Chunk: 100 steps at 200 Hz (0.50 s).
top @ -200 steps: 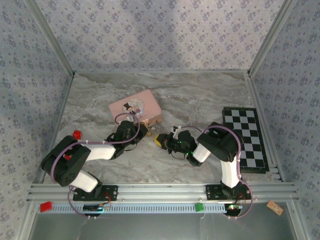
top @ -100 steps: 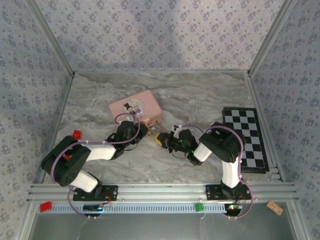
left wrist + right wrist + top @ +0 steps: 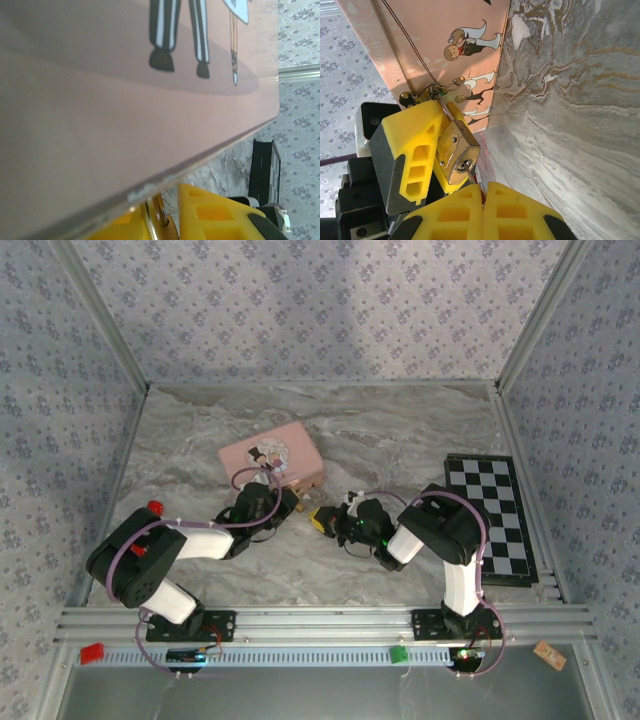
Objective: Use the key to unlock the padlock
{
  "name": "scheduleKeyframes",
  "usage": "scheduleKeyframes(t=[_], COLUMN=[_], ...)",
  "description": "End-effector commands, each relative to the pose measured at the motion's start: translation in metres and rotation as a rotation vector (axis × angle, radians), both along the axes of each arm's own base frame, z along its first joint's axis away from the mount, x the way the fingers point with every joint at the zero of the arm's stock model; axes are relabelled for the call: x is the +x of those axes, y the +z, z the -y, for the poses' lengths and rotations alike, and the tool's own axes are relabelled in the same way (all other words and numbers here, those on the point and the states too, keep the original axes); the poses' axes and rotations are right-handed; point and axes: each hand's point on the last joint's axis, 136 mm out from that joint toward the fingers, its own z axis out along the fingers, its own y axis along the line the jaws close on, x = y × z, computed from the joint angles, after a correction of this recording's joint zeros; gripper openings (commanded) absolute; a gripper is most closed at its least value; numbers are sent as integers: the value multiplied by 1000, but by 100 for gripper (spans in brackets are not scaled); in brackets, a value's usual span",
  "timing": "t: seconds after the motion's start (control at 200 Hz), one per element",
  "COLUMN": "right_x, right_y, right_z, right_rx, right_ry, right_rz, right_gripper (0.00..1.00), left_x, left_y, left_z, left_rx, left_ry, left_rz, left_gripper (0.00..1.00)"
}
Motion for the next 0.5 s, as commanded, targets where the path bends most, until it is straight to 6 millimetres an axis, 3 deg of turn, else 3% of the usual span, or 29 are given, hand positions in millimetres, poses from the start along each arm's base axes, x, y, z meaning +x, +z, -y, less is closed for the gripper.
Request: scheduleKeyframes(t=[0.0, 0.14, 0.495], right_x=[11, 11, 7], right_y=[33, 40, 37], right_z=[-13, -16, -19], right_rx=[91, 103, 97], right_ry=[-6, 0, 10], right_rz=[85, 102, 99], right_gripper=[0, 0, 0], left_x=[-15, -15, -13], left_y=[31, 24, 25], left_z=[41, 39, 43], left_rx=[-138, -126, -127], left_ry=[-163, -150, -157], left_rz=[41, 17, 14], left_gripper=[22, 28, 29])
